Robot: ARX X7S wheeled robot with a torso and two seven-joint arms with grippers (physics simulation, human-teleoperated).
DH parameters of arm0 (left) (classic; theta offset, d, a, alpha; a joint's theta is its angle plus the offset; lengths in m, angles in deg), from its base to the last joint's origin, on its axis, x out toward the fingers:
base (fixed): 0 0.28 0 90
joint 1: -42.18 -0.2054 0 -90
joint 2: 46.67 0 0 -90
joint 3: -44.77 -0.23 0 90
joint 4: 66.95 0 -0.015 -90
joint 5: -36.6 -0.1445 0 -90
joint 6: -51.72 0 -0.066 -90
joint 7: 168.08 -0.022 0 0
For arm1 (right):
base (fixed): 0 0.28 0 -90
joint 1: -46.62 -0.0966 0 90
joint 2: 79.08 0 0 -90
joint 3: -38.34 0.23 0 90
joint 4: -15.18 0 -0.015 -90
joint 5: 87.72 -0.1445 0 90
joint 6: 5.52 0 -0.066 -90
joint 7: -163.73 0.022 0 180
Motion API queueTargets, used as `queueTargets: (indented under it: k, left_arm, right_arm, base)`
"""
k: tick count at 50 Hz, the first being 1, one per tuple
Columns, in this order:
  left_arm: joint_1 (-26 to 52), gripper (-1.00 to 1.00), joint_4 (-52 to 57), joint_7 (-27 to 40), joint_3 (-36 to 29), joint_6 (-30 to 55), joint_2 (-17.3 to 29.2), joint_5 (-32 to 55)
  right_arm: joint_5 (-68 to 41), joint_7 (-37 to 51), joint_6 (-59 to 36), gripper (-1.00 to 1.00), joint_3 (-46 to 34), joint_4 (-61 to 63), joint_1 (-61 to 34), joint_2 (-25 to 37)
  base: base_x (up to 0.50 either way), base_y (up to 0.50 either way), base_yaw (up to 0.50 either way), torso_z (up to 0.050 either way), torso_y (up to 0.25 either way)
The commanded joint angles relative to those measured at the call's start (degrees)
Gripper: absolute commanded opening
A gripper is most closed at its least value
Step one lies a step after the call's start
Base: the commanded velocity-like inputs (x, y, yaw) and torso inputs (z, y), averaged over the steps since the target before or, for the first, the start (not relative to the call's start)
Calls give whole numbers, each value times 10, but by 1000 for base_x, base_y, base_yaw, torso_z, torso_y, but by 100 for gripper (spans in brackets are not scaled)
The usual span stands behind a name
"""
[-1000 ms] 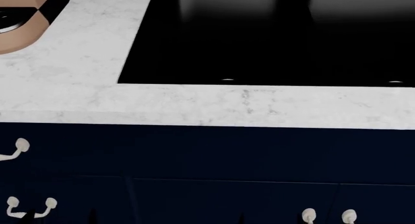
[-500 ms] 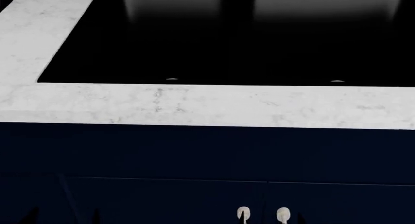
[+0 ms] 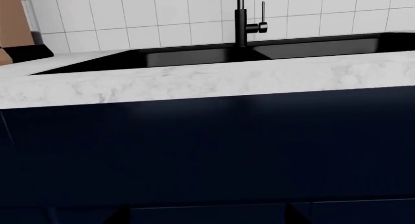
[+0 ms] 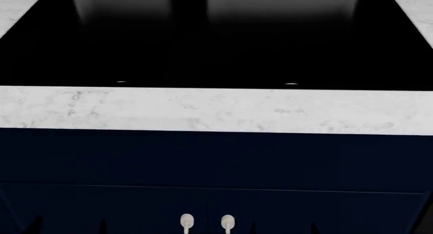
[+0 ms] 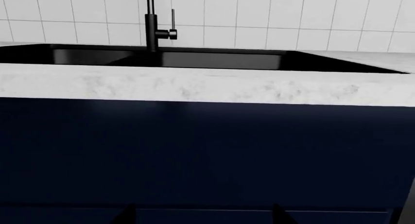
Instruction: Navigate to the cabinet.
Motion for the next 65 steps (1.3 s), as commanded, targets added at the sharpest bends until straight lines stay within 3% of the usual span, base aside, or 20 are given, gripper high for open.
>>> queueTargets:
  k: [1, 65]
  left_arm:
    - [4, 100, -1, 6, -5, 4, 4, 4]
    - [9, 100, -2, 35, -27, 0, 21, 19]
  right_arm:
    - [-7, 7, -1, 100, -3, -7, -6, 3]
    - [-30, 30, 2, 100, -23, -2, -9, 24]
  base:
    - [0, -500, 0, 0, 0]
    - [0, -500, 0, 0, 0]
